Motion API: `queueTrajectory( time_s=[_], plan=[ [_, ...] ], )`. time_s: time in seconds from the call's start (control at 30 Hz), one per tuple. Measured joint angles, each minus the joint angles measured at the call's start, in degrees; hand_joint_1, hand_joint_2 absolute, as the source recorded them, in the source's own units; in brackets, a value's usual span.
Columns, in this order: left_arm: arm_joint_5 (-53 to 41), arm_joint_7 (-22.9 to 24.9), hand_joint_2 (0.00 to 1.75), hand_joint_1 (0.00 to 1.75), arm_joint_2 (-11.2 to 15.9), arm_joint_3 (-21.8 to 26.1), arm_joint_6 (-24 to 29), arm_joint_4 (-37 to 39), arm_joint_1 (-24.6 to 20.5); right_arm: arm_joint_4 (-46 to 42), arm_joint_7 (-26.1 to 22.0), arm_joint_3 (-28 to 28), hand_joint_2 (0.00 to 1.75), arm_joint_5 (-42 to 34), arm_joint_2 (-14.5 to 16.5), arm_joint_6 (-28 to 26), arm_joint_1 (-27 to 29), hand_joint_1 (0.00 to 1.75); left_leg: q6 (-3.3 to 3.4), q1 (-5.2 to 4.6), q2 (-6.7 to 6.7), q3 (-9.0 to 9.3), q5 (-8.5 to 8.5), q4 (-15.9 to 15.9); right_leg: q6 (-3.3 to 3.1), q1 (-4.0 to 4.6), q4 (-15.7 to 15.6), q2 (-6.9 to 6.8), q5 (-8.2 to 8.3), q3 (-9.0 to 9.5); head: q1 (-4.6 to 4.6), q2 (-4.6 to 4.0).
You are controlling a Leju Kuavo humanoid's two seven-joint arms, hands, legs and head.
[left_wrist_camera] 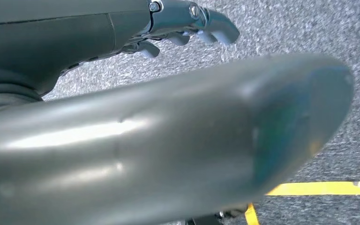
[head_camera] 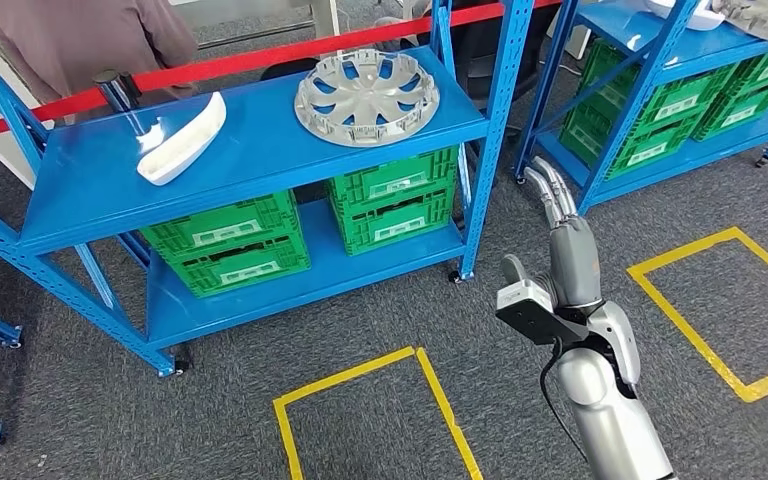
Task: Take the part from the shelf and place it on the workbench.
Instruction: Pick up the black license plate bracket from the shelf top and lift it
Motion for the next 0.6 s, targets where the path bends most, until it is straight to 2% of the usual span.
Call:
queueTrajectory(
  time_s=[0.03,0.07,0.1,0.13,0.17,0.2,0.23,0.27,0.3,0.4,0.43,0.47,0.53,0.57,0.6],
  plan=[
    [0.0,0.0,0.0,0.0,0.0,0.0,0.0,0.0,0.1,0.0,0.0,0.0,0.0,0.0,0.0,0.0,0.1,0.0,0.03,0.0,0.0,-2.54,-0.84,3.8,-0.19,0.12,0.0,-0.03,-0.28,0.31,0.02,0.0],
    [-0.1,0.0,0.0,0.0,0.0,0.0,0.0,0.0,0.1,0.0,0.0,0.0,0.0,0.0,0.0,0.0,0.2,0.0,0.15,-0.03,0.0,-4.38,-0.63,6.0,-0.3,0.24,0.0,0.0,-0.6,0.67,-0.01,0.0],
    [-0.1,0.0,0.0,0.0,0.0,0.0,0.0,0.0,0.2,0.0,0.1,0.0,0.0,0.0,0.0,0.1,0.3,0.0,0.39,-0.09,0.0,-5.18,0.82,6.0,-0.32,0.35,0.0,0.07,-0.94,1.14,-0.02,0.0],
    [-0.1,0.0,0.0,0.0,0.0,0.0,0.0,0.0,0.3,0.0,0.1,0.0,0.0,0.0,0.0,0.1,0.4,0.0,0.75,-0.2,0.0,-4.82,3.31,3.6,-0.28,0.46,0.0,0.16,-1.32,1.71,0.0,0.0],
    [-0.1,0.0,0.0,0.0,0.0,0.0,0.0,0.0,0.3,-0.1,0.1,0.0,0.0,0.0,0.0,0.1,0.4,0.0,1.23,-0.38,-0.01,-3.6,6.24,-0.3,-0.2,0.54,-0.1,0.23,-1.72,2.31,-0.02,0.0],
    [-0.1,0.0,0.0,0.0,0.0,0.0,0.0,0.0,0.2,-0.2,0.1,0.0,0.0,0.1,0.0,0.1,0.4,0.0,1.71,-0.62,-0.01,-2.2,8.32,-4.0,-0.02,0.64,-0.1,0.25,-2.12,2.76,0.02,0.0],
    [0.0,0.0,0.0,0.0,0.0,0.0,0.0,0.0,0.2,-0.2,0.1,0.0,0.0,0.1,0.0,0.1,0.5,0.0,2.08,-0.88,-0.01,-0.94,9.45,-7.0,0.23,0.7,-0.2,0.3,-2.43,3.01,0.01,0.0],
    [0.0,-0.1,0.0,0.0,0.0,0.0,0.0,0.0,0.2,-0.3,0.1,0.0,0.0,0.1,0.0,0.1,0.6,0.0,2.27,-1.1,0.0,-0.21,9.7,-8.8,0.54,0.69,-0.3,0.32,-2.62,3.06,0.03,0.0],
    [0.0,-0.2,0.0,0.0,0.1,0.0,0.0,0.0,0.1,-0.3,0.1,0.0,0.0,0.2,0.0,0.2,0.6,0.0,2.36,-1.27,-0.01,0.08,9.26,-9.3,0.9,0.66,-0.5,0.34,-2.71,3.03,0.02,0.0],
    [0.2,-0.3,0.0,0.0,0.0,0.1,0.0,0.0,0.2,-0.6,0.1,0.0,0.0,0.3,0.0,0.3,0.7,0.0,2.79,-0.94,0.01,1.1,9.07,-10.7,1.86,0.66,-0.6,0.21,-3.22,3.41,0.09,0.0],
    [0.2,-0.4,0.0,0.0,0.0,0.1,0.0,0.0,0.2,-0.7,0.1,-0.1,0.0,0.3,0.0,0.4,0.6,0.0,3.05,-0.74,0.03,1.7,9.05,-11.3,2.07,0.71,1.0,0.14,-4.03,2.79,0.21,0.0],
    [0.3,-0.4,0.0,0.0,0.0,0.1,0.0,0.0,0.2,-0.8,0.1,-0.1,0.0,0.4,0.0,0.4,0.6,0.0,3.33,-0.62,0.05,2.22,8.95,-11.7,2.21,0.66,3.9,0.08,-5.26,1.29,0.33,0.0],
    [0.3,-0.5,0.0,0.0,-0.1,0.2,0.0,0.0,0.1,-0.8,0.2,-0.1,0.0,0.4,0.0,0.5,0.7,0.0,3.68,-0.65,0.03,2.8,8.43,-11.8,2.5,0.67,11.7,0.08,-7.86,-3.7,0.47,0.0],
    [0.3,-0.5,0.0,0.0,-0.1,0.2,0.0,0.0,0.1,-0.8,0.3,-0.1,0.0,0.4,0.0,0.5,0.9,0.0,3.7,-0.67,0.01,3.06,8.08,-11.7,2.64,0.66,14.3,0.08,-8.03,-5.84,0.49,0.0],
    [0.3,-0.5,0.0,0.0,-0.2,0.2,0.0,0.0,0.2,-0.8,0.3,-0.1,0.0,0.4,0.0,0.5,1.0,0.0,3.65,-0.68,-0.01,3.42,7.71,-11.6,2.71,0.65,14.9,0.08,-6.97,-7.0,0.49,0.0]
  ],
)
